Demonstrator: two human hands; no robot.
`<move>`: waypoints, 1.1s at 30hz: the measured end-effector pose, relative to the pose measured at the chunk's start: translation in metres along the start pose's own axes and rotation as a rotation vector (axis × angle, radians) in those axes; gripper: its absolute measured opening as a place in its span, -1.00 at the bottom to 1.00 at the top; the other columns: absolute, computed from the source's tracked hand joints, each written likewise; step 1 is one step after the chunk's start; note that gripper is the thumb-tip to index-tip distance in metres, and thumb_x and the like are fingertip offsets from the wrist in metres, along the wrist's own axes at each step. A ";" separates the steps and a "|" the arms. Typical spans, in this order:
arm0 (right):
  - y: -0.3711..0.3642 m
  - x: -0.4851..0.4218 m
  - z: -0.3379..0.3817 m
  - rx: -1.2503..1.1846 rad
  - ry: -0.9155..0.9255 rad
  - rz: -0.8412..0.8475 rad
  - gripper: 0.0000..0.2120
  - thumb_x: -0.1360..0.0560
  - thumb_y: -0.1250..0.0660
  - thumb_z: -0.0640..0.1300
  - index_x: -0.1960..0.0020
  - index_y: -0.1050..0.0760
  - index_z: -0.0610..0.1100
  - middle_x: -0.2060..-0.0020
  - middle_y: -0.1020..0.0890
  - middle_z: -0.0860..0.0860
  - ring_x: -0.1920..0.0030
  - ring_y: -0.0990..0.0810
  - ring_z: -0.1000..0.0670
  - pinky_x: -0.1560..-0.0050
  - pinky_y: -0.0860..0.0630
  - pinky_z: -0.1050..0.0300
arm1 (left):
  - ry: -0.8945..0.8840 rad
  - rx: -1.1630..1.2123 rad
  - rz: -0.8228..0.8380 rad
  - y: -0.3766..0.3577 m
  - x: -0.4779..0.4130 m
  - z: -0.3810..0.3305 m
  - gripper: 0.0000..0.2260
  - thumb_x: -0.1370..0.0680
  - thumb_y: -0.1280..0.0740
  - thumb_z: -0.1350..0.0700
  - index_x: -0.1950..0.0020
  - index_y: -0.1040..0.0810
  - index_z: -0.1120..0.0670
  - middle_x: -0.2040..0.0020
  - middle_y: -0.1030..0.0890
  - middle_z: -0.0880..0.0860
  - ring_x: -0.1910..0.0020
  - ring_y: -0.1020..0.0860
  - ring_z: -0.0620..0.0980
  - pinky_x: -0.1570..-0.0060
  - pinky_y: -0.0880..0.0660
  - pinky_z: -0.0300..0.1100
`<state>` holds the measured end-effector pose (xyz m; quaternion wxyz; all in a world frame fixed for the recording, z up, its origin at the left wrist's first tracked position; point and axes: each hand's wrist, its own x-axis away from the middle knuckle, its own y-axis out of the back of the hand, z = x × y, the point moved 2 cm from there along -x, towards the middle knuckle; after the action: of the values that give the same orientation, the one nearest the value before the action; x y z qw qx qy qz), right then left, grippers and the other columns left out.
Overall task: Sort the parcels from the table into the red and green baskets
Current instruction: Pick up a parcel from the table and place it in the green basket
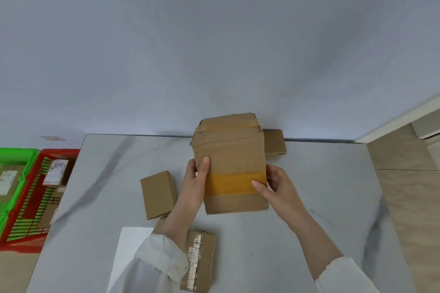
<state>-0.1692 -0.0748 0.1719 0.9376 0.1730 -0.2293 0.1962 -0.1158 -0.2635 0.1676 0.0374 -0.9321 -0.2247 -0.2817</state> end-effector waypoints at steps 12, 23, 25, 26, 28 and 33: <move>0.027 0.092 0.033 -0.258 -0.178 0.005 -0.42 -0.42 -0.16 0.34 -0.28 -0.34 -0.01 -0.20 -0.52 -0.01 -0.21 -0.51 -0.05 -0.25 -0.46 -0.06 | -0.130 -0.123 0.331 0.016 0.092 -0.010 -0.76 -0.59 -0.02 -0.08 -0.16 -0.39 -0.10 -0.09 -0.50 -0.20 -0.09 -0.46 -0.29 -0.03 -0.41 -0.42; 0.074 0.161 0.006 -0.137 0.069 0.130 -0.40 -0.46 -0.37 -0.24 -0.43 -0.21 -0.07 -0.36 -0.40 0.02 -0.37 -0.37 0.04 -0.31 -0.37 0.12 | -0.095 -0.015 0.215 -0.018 0.161 -0.011 -0.56 -0.50 -0.28 -0.10 -0.36 -0.31 -0.06 -0.22 -0.56 0.04 -0.09 -0.58 -0.08 0.06 -0.52 -0.27; 0.082 0.168 0.003 -0.131 0.077 0.163 -0.24 -0.38 -0.43 -0.09 -0.46 -0.11 0.01 -0.37 -0.35 0.08 -0.38 -0.33 0.06 -0.36 -0.31 0.10 | -0.142 0.016 0.210 -0.026 0.183 -0.005 -0.69 -0.54 -0.27 -0.01 -0.28 -0.39 -0.07 -0.20 -0.57 0.00 -0.06 -0.58 -0.19 0.13 -0.51 -0.39; 0.085 0.172 0.002 -0.124 0.067 0.176 -0.15 -0.32 -0.42 0.03 -0.48 -0.05 0.04 -0.35 -0.34 0.08 -0.38 -0.32 0.06 -0.37 -0.30 0.09 | -0.156 0.016 0.213 -0.029 0.193 -0.002 -0.73 -0.55 -0.26 0.03 -0.25 -0.40 -0.08 -0.17 -0.57 -0.04 -0.03 -0.57 -0.25 0.17 -0.50 -0.45; 0.088 0.177 0.000 -0.082 0.065 0.171 -0.05 -0.23 -0.37 0.19 -0.50 -0.03 0.04 -0.36 -0.34 0.08 -0.37 -0.35 0.03 -0.38 -0.32 0.03 | -0.197 -0.024 0.224 -0.035 0.209 0.002 -0.72 -0.56 -0.26 0.07 -0.26 -0.36 -0.10 -0.12 -0.54 -0.12 -0.01 -0.53 -0.28 0.24 -0.46 -0.53; 0.090 0.188 -0.007 -0.018 0.121 0.149 -0.11 -0.21 -0.41 0.26 -0.44 -0.21 -0.01 -0.34 -0.43 0.04 -0.32 -0.43 0.02 -0.31 -0.41 0.03 | -0.209 0.011 0.259 -0.034 0.226 0.002 -0.71 -0.54 -0.28 0.06 -0.24 -0.39 -0.11 -0.18 -0.53 -0.05 -0.14 -0.52 -0.15 0.07 -0.52 -0.38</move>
<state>-0.0534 0.0602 0.2813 0.9340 0.1349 -0.1863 0.2735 0.0376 -0.1429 0.2869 0.0551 -0.9772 -0.1067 -0.1749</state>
